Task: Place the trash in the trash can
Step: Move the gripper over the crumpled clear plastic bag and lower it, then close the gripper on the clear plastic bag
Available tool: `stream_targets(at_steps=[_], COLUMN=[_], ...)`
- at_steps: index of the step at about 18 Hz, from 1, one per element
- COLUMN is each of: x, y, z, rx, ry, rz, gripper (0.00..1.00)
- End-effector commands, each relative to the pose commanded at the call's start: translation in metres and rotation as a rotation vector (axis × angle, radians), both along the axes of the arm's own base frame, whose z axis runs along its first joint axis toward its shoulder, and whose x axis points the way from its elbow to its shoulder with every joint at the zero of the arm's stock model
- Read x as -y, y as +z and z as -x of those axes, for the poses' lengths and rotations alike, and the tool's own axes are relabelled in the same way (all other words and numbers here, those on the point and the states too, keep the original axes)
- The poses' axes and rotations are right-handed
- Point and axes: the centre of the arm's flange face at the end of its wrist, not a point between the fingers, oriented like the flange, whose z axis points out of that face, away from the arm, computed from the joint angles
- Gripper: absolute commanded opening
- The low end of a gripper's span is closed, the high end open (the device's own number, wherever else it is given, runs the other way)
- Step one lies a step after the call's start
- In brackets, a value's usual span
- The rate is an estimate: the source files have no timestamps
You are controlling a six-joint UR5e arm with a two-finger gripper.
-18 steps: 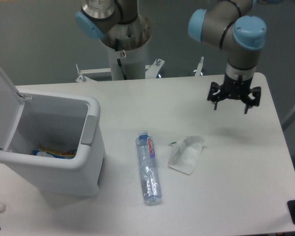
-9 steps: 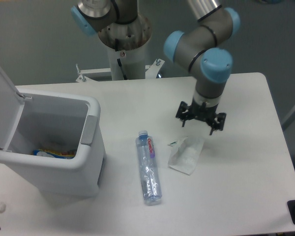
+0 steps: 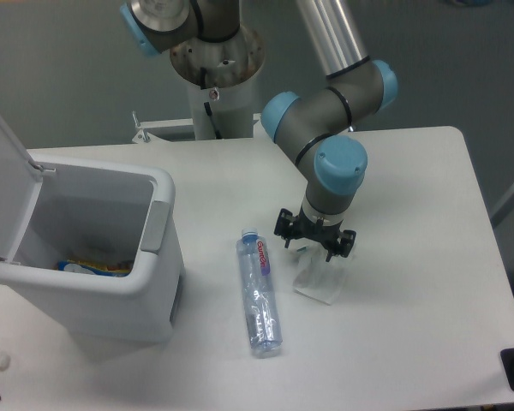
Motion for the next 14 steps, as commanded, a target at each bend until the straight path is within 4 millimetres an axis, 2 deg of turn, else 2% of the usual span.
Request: stream_targets(at_steps=[8, 9, 11, 14], x=[-0.005, -0.006, -0.006, -0.019], y=[0.034, 0.043, 0.080, 0.116], z=[0.024, 0.026, 0.027, 0.024], rx=[-0.062, -0.075, -0.123, -0.106], ry=[0.020, 0.023, 0.065, 0.124], rz=[-0.042, -0.050, -0.092, -0.208], gripper=[0.00, 0.00, 0.00, 0.00])
